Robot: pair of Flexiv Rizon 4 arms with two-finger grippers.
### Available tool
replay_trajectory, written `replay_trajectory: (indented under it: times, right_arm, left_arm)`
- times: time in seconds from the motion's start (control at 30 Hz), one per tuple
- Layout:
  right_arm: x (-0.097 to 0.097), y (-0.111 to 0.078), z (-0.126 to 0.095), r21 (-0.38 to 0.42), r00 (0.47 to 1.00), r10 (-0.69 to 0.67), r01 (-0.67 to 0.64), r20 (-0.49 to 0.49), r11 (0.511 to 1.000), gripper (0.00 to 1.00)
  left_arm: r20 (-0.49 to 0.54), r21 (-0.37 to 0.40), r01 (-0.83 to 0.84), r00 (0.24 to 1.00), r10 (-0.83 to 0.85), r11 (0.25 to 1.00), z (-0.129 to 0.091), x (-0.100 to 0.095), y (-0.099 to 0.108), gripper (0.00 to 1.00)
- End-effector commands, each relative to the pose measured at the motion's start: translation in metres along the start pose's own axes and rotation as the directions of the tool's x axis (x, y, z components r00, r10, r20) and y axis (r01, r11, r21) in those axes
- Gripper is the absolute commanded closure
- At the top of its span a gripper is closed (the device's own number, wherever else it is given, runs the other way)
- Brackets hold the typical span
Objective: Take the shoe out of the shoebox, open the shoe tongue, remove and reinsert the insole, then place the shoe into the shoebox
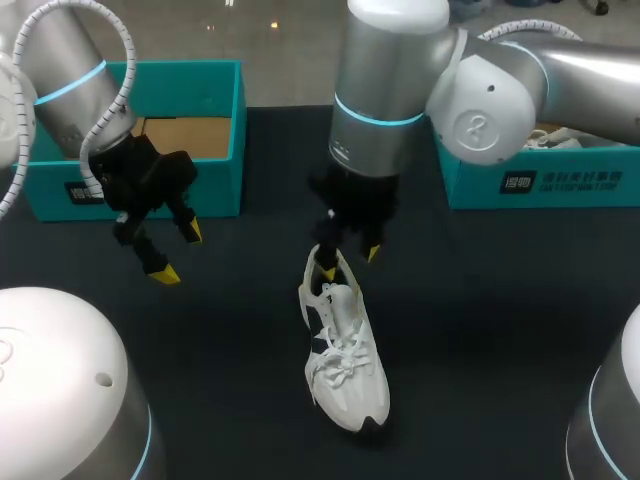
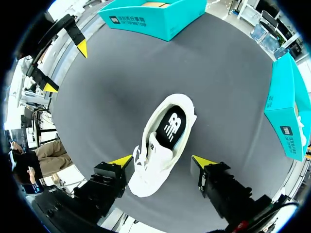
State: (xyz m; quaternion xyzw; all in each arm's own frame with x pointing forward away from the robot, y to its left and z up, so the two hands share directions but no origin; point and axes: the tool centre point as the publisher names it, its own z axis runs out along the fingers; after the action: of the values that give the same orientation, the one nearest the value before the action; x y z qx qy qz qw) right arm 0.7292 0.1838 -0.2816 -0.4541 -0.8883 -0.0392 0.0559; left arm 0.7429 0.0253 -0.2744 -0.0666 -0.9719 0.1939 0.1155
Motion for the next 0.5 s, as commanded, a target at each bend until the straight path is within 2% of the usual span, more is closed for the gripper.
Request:
replay_trajectory:
  times: [0.03,0.13,0.2,0.33,0.4,0.5]
  right_arm:
    - [-0.002,0.003,0.002,0.016,0.998,-0.066,0.066,0.02,0.998,0.0]
    - [-0.008,0.01,0.003,-0.041,0.96,-0.274,0.276,0.057,0.96,0.0]
    - [-0.012,0.012,0.005,-0.092,0.918,-0.391,0.395,0.063,0.914,0.0]
    - [-0.023,0.013,0.007,-0.133,0.833,-0.55,0.553,0.06,0.822,0.0]
    - [-0.024,0.014,0.004,-0.158,0.738,-0.671,0.672,0.068,0.723,0.0]
    - [-0.023,0.016,0.001,-0.15,0.604,-0.794,0.793,0.07,0.59,0.0]
  left_arm:
    - [0.0,-0.002,0.0,1.0,0.0,1.0,0.0,0.0,0.0,0.0]
    - [0.0,-0.002,0.0,1.0,0.0,1.0,0.0,0.0,0.0,0.0]
    - [0.0,-0.002,0.0,1.0,0.0,1.0,0.0,0.0,0.0,0.0]
    - [0.0,-0.002,0.0,1.0,0.0,1.0,0.0,0.0,0.0,0.0]
    - [0.0,-0.002,0.0,1.0,0.0,1.0,0.0,0.0,0.0,0.0]
    - [0.0,-0.002,0.0,1.0,0.0,1.0,0.0,0.0,0.0,0.0]
